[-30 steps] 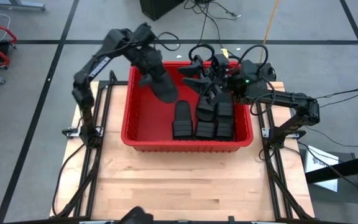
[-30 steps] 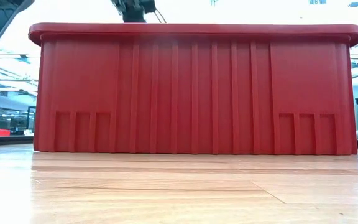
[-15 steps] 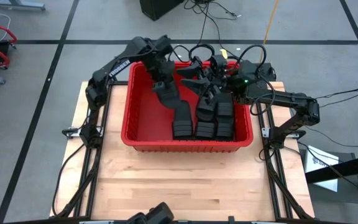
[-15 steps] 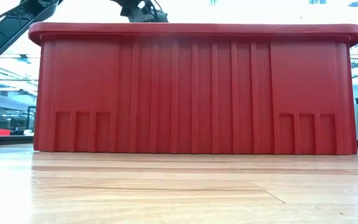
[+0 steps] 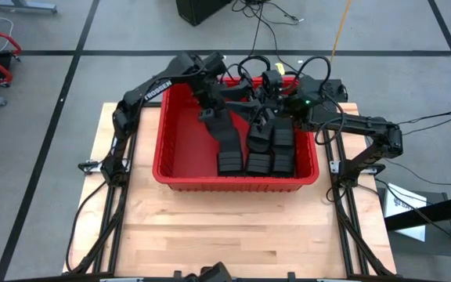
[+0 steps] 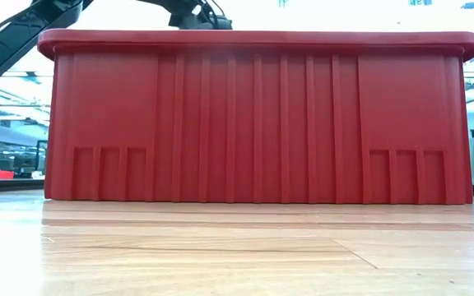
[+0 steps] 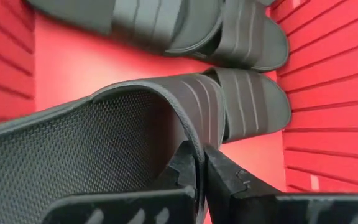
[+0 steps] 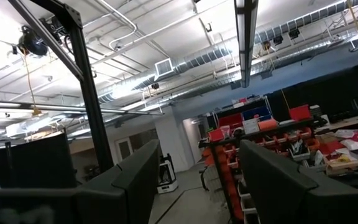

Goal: Pick and place slides into bin
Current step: Put the black slide into the red bin

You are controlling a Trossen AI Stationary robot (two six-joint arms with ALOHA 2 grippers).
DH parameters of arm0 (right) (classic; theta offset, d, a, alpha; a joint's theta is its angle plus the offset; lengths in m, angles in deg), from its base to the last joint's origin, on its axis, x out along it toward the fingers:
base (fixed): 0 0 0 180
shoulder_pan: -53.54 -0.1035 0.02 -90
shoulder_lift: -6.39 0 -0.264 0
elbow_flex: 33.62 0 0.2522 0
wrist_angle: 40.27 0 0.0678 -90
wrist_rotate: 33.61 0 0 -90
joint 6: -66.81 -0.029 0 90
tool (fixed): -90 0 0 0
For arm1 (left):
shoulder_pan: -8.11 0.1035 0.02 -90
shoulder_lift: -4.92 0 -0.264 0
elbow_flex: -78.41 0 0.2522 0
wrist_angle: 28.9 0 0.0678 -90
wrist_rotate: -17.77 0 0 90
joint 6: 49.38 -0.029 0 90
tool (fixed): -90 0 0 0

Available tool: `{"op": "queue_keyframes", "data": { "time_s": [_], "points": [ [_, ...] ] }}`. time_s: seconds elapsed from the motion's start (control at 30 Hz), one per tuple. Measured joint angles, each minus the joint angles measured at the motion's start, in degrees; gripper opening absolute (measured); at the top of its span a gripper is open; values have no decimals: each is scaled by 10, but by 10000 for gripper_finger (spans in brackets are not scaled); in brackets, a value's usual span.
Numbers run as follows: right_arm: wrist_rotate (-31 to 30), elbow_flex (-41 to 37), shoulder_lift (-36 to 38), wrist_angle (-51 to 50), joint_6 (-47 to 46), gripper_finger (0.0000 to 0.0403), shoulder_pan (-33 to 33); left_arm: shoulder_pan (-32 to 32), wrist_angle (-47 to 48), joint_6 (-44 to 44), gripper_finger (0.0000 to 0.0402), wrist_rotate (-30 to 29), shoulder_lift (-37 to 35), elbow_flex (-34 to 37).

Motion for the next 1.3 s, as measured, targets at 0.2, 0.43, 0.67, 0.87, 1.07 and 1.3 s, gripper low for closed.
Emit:
{"op": "queue_keyframes", "data": {
  "time_s": [0.2,0.43,0.67,0.87,1.07,1.3],
  "points": [
    [0,0,0,0,0,210,-2,-23,-12,-1,6,-16,0,1],
    [11,0,0,0,-3,210,-10,-48,-24,-5,8,-28,0,1],
    [15,0,0,-4,-3,210,-25,-48,-20,-14,7,-14,36,2],
    [15,0,0,-6,-3,210,-37,-39,-19,-18,3,20,65,2],
    [15,0,0,-18,-2,210,-43,-41,-26,-22,8,37,80,2],
    [14,0,0,-32,-1,210,-43,-39,-49,-36,10,39,81,2]
  ]
}}
